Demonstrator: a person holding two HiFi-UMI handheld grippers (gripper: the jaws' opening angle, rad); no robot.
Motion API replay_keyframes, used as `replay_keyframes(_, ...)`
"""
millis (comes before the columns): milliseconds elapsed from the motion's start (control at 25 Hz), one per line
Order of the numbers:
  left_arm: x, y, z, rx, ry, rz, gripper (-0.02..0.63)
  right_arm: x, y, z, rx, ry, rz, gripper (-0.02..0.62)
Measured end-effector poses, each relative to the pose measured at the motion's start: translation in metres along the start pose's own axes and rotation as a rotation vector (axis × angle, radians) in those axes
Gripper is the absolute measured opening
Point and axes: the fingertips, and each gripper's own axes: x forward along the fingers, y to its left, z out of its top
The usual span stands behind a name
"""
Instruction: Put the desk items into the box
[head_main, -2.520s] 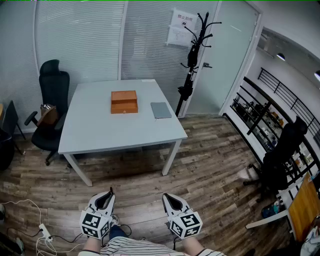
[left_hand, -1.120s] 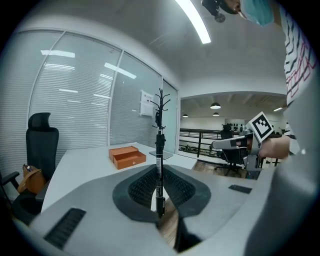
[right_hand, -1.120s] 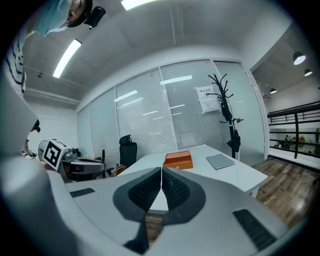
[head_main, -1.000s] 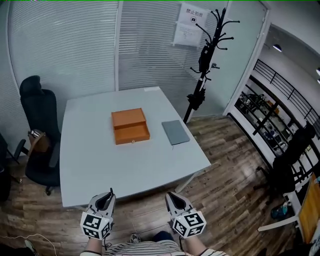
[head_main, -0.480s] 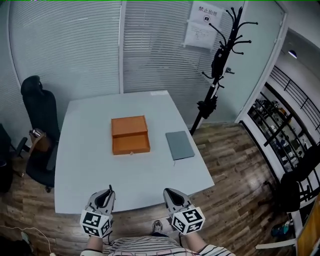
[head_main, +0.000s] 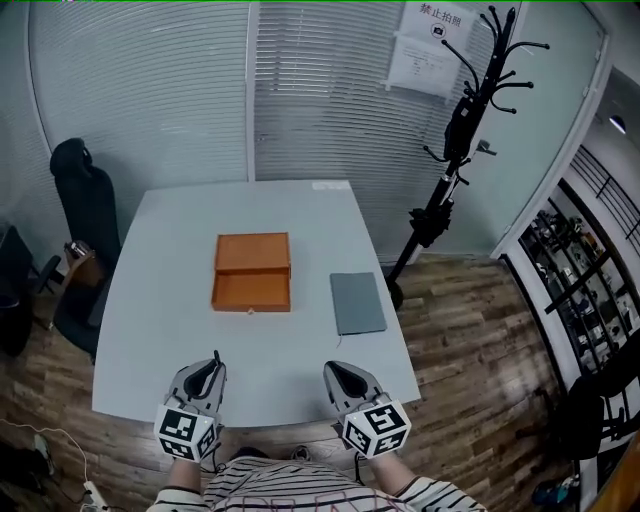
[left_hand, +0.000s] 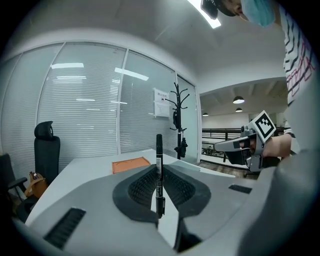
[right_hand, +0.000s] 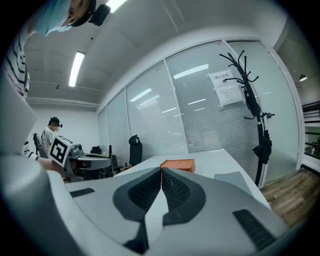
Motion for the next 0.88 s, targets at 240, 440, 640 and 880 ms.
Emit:
replay_keyframes(240,0.021,0.005,0.019,0.039,0.001,0.036,0.050,0.011,-0.018,0.001,0.016,0.012,0.038,0.026)
replay_keyframes(440,0.041,0.028,0.035,0.079,-0.003,0.050,0.050,0.027,-0.023,0.000,0.026,0.018,0.045,0.026)
replay_keyframes(640,0.069,0.049,0.048,0.145,0.025,0.009,0.049,0.043,-0.030,0.004,0.043,0.013,0.013,0.026)
replay_keyframes(880,0.104,0.076,0.071,0.240,0.034,-0.044,0.050,0.066,-0.031,0.010,0.056,0.005,-0.018,0.026)
